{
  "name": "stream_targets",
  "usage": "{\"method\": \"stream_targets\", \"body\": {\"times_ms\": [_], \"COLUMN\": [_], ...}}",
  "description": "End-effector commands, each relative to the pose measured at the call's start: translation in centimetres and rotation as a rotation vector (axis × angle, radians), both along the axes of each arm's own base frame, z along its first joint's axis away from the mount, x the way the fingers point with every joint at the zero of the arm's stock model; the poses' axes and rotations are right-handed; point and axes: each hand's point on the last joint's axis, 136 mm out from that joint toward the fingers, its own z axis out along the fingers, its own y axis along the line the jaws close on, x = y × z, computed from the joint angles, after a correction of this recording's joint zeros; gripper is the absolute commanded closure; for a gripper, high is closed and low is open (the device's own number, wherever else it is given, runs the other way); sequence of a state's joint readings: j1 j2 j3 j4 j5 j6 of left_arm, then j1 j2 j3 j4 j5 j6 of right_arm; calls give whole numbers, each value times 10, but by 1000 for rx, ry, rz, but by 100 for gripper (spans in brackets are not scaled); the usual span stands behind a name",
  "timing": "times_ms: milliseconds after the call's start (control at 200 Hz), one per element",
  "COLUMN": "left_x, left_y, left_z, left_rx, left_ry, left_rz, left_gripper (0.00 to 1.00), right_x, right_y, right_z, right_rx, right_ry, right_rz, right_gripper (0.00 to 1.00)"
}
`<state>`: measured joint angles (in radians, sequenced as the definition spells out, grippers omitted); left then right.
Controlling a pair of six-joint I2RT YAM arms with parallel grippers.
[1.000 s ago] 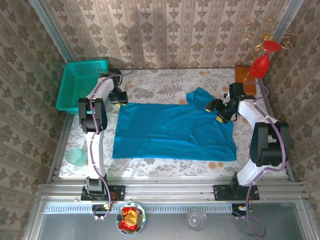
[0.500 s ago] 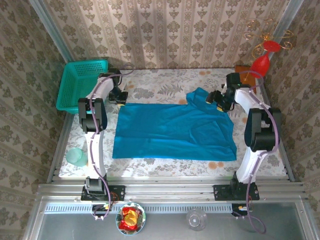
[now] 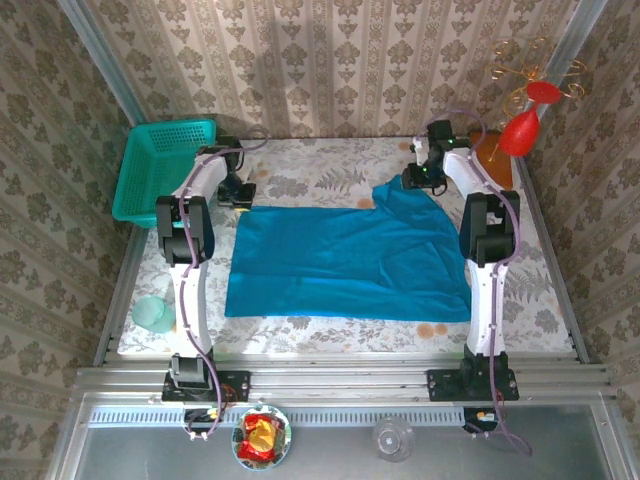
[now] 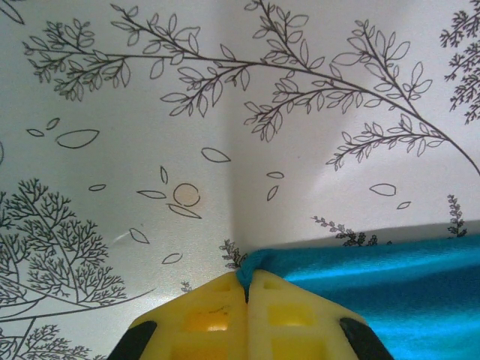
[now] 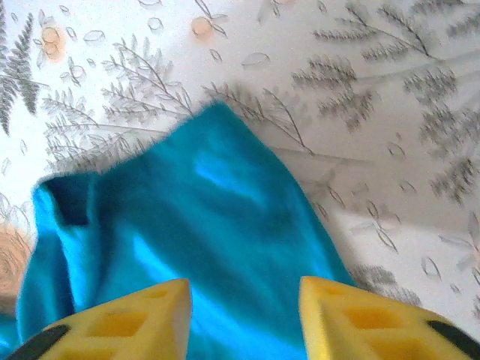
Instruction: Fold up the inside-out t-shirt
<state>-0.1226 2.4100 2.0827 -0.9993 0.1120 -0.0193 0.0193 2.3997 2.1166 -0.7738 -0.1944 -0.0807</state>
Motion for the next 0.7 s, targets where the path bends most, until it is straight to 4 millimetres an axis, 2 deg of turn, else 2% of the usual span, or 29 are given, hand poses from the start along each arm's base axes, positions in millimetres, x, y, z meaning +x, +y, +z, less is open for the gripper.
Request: {"method": "stream_targets", "body": {"times_ms": [0,270,470,610,695], "left_x": [-4,-5,-7,-8,-8], "left_y": [3,4,10,10,11], "left_z": [5,0,-1,1,3], "left_rx": [4,9,27,28,31], "left_ry": [2,16,23,23,19], "left_rz": [-30,-34,-35,-37,-37], "left_gripper": [99,99,99,99,99], "right_x": [6,31,30,30,29], "right_y": [4,7,12,19,20], "right_z": [-6,-19,-30,-41,-51], "right_rx": [-38,-136,-131,-108,-107], "right_ry": [20,2,15,26,42], "right_rz": [104,182,208,217,213], "right_gripper": [58,58,60,65,73]}}
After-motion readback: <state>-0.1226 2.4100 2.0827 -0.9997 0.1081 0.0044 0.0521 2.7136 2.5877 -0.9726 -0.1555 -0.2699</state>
